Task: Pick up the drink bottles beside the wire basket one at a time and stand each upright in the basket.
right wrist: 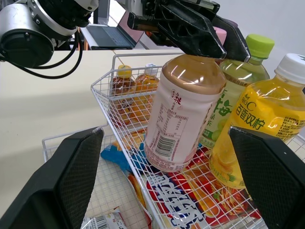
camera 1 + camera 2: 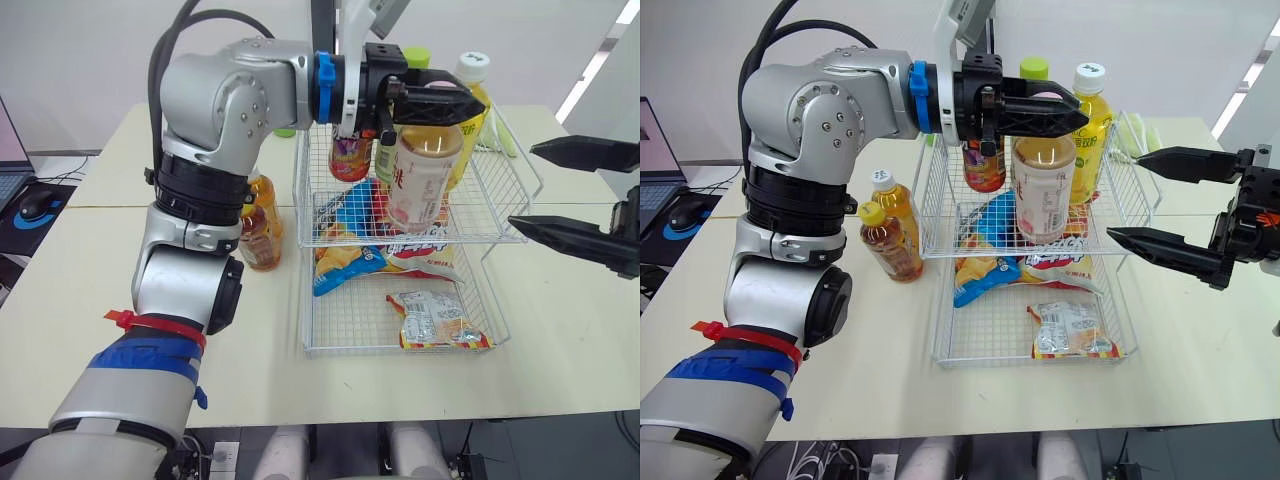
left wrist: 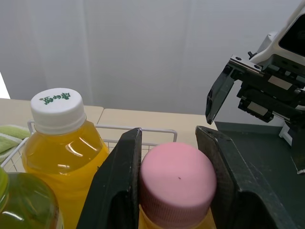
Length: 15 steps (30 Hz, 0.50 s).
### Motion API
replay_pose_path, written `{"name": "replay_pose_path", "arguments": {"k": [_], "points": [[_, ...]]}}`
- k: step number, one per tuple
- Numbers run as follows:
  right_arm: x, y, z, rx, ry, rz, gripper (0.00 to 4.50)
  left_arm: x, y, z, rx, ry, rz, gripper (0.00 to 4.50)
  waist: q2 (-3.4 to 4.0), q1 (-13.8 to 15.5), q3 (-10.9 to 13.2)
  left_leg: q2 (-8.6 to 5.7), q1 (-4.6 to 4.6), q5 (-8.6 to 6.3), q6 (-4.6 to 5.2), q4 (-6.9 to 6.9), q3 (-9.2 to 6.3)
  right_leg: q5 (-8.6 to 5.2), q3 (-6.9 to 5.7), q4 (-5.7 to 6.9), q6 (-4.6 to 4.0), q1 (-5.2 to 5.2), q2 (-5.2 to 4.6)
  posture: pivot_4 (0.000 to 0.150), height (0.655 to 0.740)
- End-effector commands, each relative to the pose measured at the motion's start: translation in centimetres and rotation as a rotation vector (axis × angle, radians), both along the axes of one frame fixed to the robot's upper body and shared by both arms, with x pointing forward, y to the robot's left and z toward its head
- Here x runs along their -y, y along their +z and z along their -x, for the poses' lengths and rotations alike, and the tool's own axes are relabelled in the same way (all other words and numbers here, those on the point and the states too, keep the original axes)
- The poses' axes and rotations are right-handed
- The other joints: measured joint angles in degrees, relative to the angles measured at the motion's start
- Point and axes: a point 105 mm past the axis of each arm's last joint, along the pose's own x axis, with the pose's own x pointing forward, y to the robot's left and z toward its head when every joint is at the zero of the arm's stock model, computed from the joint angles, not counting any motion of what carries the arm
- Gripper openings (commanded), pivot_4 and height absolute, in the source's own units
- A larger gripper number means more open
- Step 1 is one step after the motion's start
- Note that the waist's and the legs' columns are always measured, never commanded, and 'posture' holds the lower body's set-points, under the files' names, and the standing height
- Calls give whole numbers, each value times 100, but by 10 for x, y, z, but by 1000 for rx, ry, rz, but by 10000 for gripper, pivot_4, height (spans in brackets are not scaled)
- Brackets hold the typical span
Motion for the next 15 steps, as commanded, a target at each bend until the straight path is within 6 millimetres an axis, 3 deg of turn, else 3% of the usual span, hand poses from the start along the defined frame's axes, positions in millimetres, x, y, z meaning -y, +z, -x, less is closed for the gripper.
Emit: {"name": "replay_pose_path", "arguments": {"k": [1, 15], "points": [[3, 11, 4, 56, -18, 10, 45000, 0, 23, 14, 92, -42, 48, 13954, 0, 0, 0, 0, 0, 0, 0, 0, 0, 0, 0, 0, 0, 0, 0, 1500, 7400], [3, 11, 7, 59, -25, 15, 45000, 0, 28, 10, 147, -17, 64, 13954, 0, 0, 0, 0, 0, 0, 0, 0, 1, 0, 1, 0, 0, 0, 0, 1500, 7400]]}}
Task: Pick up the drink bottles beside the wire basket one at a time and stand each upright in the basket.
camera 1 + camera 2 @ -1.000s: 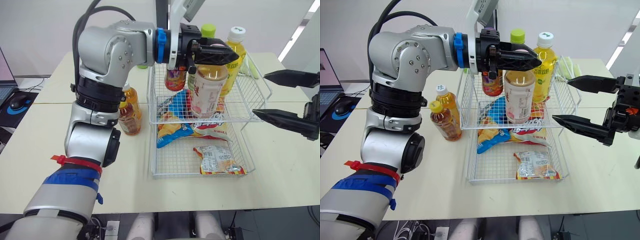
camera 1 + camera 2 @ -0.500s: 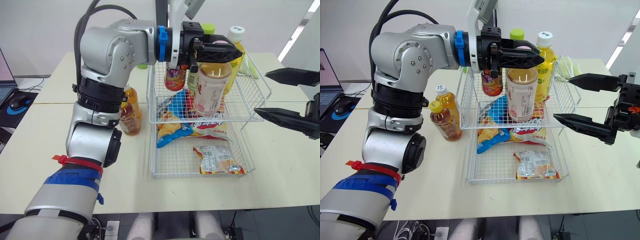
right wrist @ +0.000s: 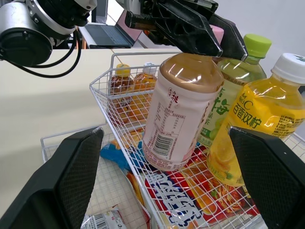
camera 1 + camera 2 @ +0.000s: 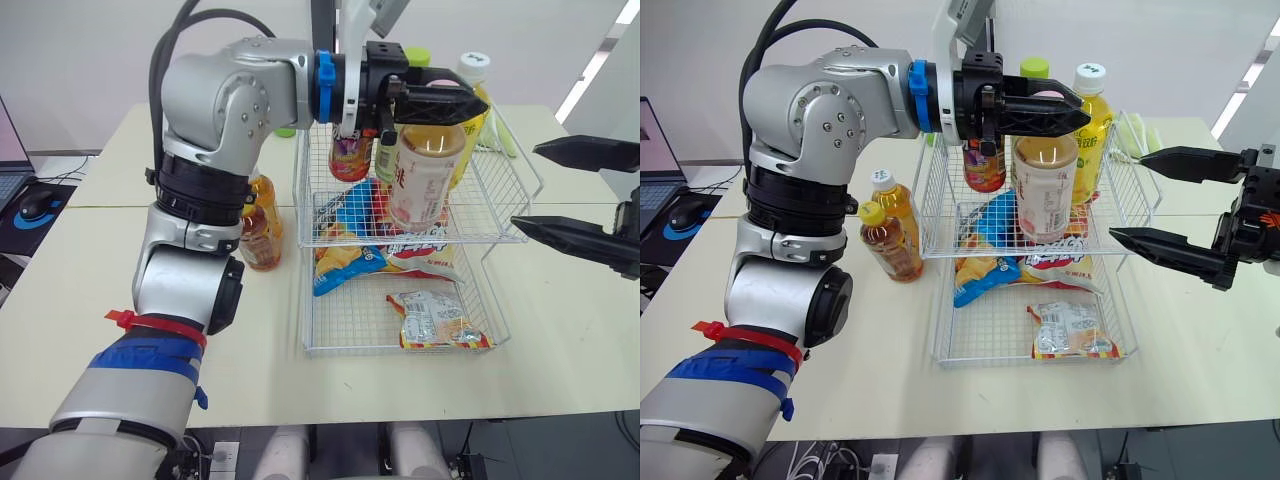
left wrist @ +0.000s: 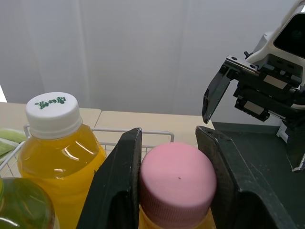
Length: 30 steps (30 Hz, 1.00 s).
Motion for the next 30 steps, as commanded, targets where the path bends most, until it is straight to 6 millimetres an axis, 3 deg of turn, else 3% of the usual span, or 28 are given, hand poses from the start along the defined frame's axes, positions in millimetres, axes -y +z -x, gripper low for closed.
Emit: {"name": "replay_pose_path", "arguments": {"k": [1, 5, 15, 23, 30], "points": [[1, 10, 5, 54, -12, 10, 45000, -2, 30, 8, 157, 5, 66, 13954, 0, 0, 0, 0, 0, 0, 0, 0, 0, 0, 0, 0, 0, 0, 0, 1500, 7400], [-1, 9, 5, 51, -2, 9, 45000, -4, 34, 0, 213, 51, 63, 13954, 0, 1, 0, 0, 0, 0, 0, 0, 0, 0, 1, 0, 0, 0, 0, 1500, 7400], [-7, 7, 0, 33, 50, 16, 45000, -11, 19, -12, 41, 101, 34, 13954, 0, -7, 0, 0, -1, 0, 0, -1, -1, 0, -1, 0, 0, -1, 0, 1500, 7400], [-11, 6, 0, 18, 85, 24, 45000, -9, 14, -6, 67, 65, 13, 13954, 0, -7, 0, 0, -1, 0, 0, 0, -1, 0, -1, 0, 0, -1, 0, 1500, 7400], [-16, 7, 1, 19, 117, 19, 45000, -10, 22, -7, 78, 85, 58, 13954, 0, -5, 0, 0, 0, 0, 0, 0, 0, 0, 0, 1, 0, -1, 0, 1500, 7400]]}}
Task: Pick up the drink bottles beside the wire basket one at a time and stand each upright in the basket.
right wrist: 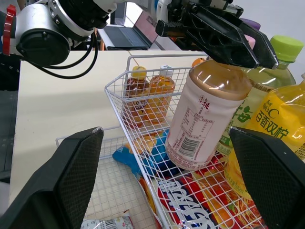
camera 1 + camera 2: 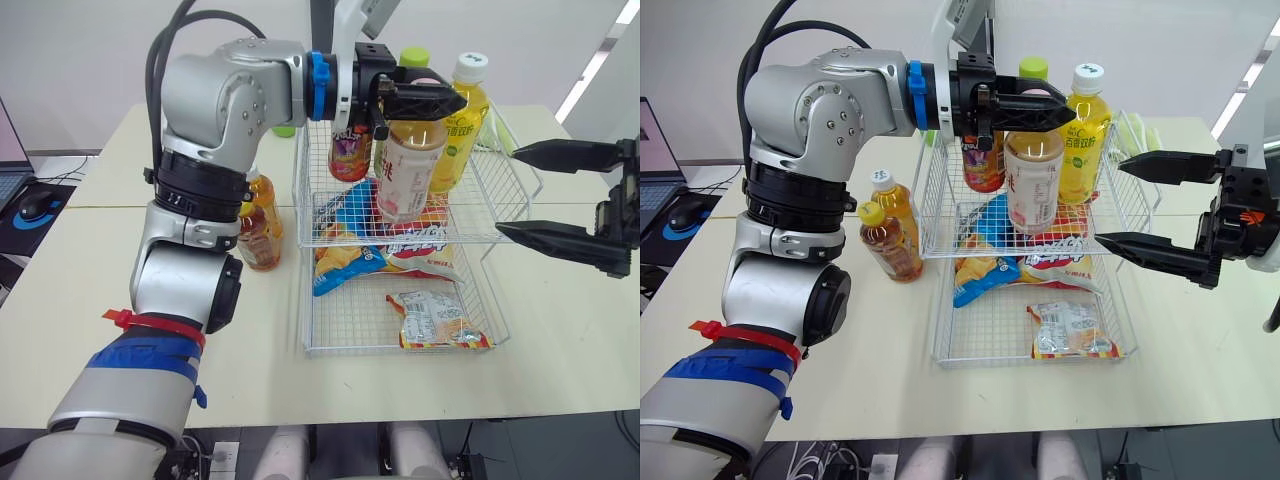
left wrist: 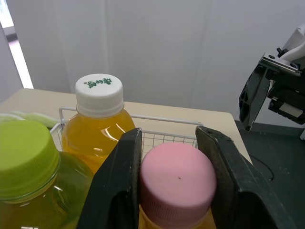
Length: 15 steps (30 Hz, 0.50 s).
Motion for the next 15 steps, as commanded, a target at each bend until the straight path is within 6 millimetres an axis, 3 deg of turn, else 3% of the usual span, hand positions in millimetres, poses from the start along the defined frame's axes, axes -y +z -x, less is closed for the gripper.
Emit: {"name": "replay_pose_path", "arguments": {"k": [1, 9, 15], "points": [[-4, 9, 6, 43, 32, 1, 45000, -1, 27, 10, 71, -18, 88, 13954, 0, 1, 0, 0, 0, 0, 0, 0, -1, 0, -1, 0, 0, 0, 0, 1500, 7400], [-6, 9, 1, 44, 55, -6, 45000, -7, 39, 3, 39, 38, 125, 13954, 0, -4, 0, 0, 0, 0, 0, -1, 0, 0, 0, 0, 0, -1, 0, 1500, 7400], [-8, 11, -1, 48, 75, 0, 45000, -8, 21, 8, 53, 12, 30, 13954, 0, -15, 0, 0, 0, 0, 0, -1, 1, 0, 0, 1, 0, -2, 0, 1500, 7400]]}}
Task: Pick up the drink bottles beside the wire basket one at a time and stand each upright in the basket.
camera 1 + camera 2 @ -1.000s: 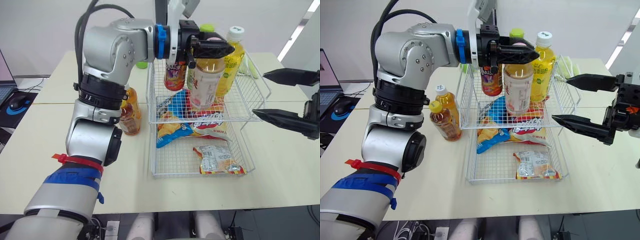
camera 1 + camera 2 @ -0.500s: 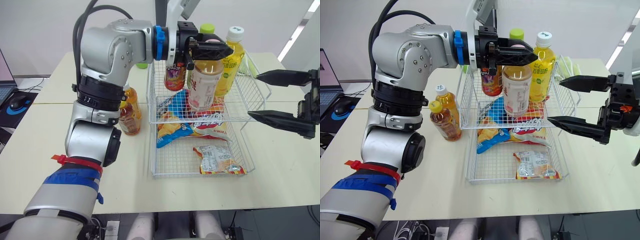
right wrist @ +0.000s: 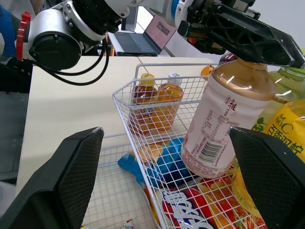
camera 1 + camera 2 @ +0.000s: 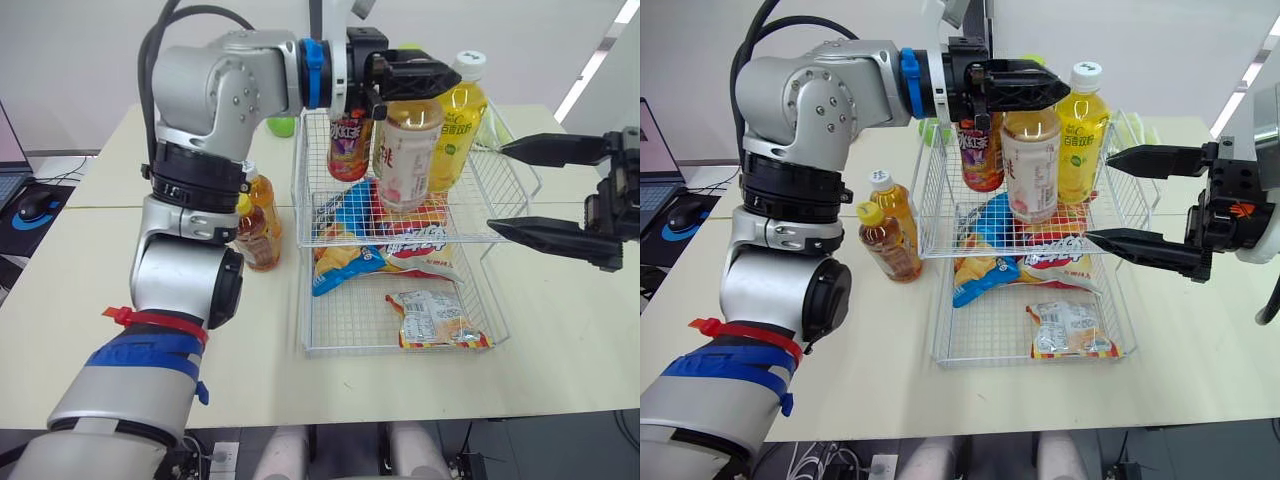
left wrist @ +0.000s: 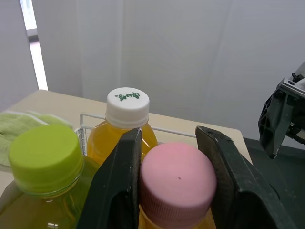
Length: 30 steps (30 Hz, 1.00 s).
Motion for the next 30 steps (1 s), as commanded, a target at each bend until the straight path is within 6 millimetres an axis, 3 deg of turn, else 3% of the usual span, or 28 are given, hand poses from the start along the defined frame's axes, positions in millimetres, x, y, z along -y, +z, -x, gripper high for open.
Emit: {"name": "replay_pose_path", "arguments": {"k": [1, 4, 7, 10, 15, 22, 30], "points": [[0, 9, 4, 54, 13, 3, 45000, 2, 10, 19, 88, -65, -23, 13954, 0, 4, 0, 0, -1, 0, 0, 0, -2, 0, -1, 0, 0, 0, 0, 1500, 7400], [0, 9, 3, 52, 17, 6, 45000, 5, 1, 27, 94, -110, -58, 13954, 0, 9, 0, 0, -3, 0, 0, 1, -2, 0, 0, -1, 0, 0, 0, 1500, 7400], [0, 9, 3, 52, 18, 7, 45000, -38, 22, 43, 125, -120, -71, 13954, 4, -49, 2, 1, -3, 0, 0, -2, 2, 0, 3, 0, 0, -6, 1, 1500, 7400], [-1, 9, 3, 51, 20, 8, 45000, -47, 18, 47, 122, -122, -92, 13953, 12, -95, 2, 10, 2, 0, 0, -6, 9, -2, 10, 10, -4, -14, 8, 1500, 7400], [-1, 8, 2, 52, 20, 11, 45000, -42, 14, 47, 118, -137, -95, 13953, 11, 57, 3, 1, -2, 0, 0, 9, -1, 1, 0, 1, 3, 1, 2, 1500, 7400], [0, 9, 1, 55, 17, 15, 45000, -36, 13, 45, 113, -144, -72, 13953, 11, 57, 3, 1, -5, 0, 0, 6, 0, 4, 1, -1, 5, -2, 1, 1500, 7400], [17, 12, -2, 51, -60, 44, 45000, -10, 16, 40, 131, -153, -53, 13953, 11, 29, 3, 0, -5, 0, 0, 6, 1, 4, 3, 0, 5, -2, 1, 1500, 7400]]}}
